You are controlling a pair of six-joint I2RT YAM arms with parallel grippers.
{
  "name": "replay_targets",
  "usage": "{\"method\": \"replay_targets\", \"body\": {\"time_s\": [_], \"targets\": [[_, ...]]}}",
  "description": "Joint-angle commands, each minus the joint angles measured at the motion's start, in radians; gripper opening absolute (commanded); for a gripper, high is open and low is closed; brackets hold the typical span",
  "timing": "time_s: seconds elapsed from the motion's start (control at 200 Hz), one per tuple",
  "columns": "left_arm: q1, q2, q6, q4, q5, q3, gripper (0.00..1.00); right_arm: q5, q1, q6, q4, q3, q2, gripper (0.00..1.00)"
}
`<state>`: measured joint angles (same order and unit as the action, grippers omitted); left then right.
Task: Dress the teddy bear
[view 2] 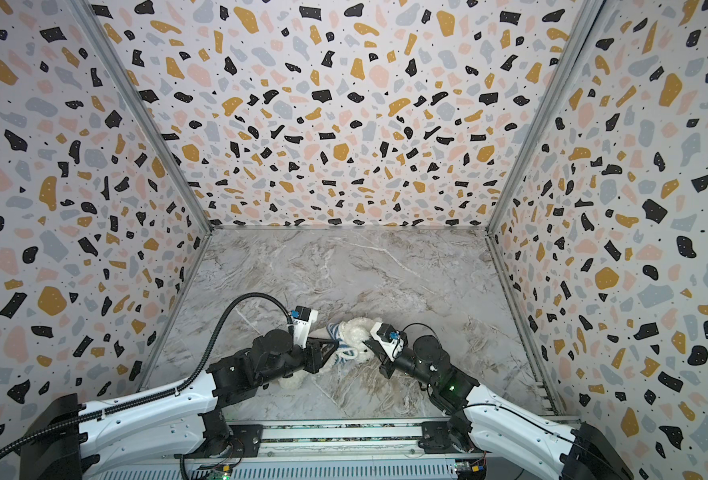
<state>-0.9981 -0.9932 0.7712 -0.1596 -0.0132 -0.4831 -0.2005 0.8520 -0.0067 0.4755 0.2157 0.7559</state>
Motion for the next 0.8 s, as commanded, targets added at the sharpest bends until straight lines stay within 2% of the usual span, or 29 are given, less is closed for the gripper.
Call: {"method": "replay_targets", "body": {"time_s": [0.0, 0.23, 0.541, 0.636, 0.791], "targets": [[-0.004, -0.021, 0.023, -0.052, -0.011, 0.019, 0.28, -0.003, 0.038, -0.007, 0.034, -0.003, -0.026, 0.00], [-0.004, -0.058, 0.034, -0.067, -0.033, 0.031, 0.25, 0.017, 0.077, 0.005, 0.050, -0.026, -0.038, 0.00], [-0.004, -0.044, 0.028, -0.077, -0.042, 0.037, 0.03, 0.047, 0.081, 0.011, 0.053, -0.021, -0.030, 0.00], [-0.004, -0.037, 0.027, -0.086, -0.030, 0.043, 0.05, 0.062, 0.079, 0.016, 0.041, -0.013, -0.017, 0.00], [-0.004, -0.048, 0.033, -0.085, -0.039, 0.046, 0.18, 0.070, 0.080, 0.023, 0.044, -0.016, -0.018, 0.00]]}}
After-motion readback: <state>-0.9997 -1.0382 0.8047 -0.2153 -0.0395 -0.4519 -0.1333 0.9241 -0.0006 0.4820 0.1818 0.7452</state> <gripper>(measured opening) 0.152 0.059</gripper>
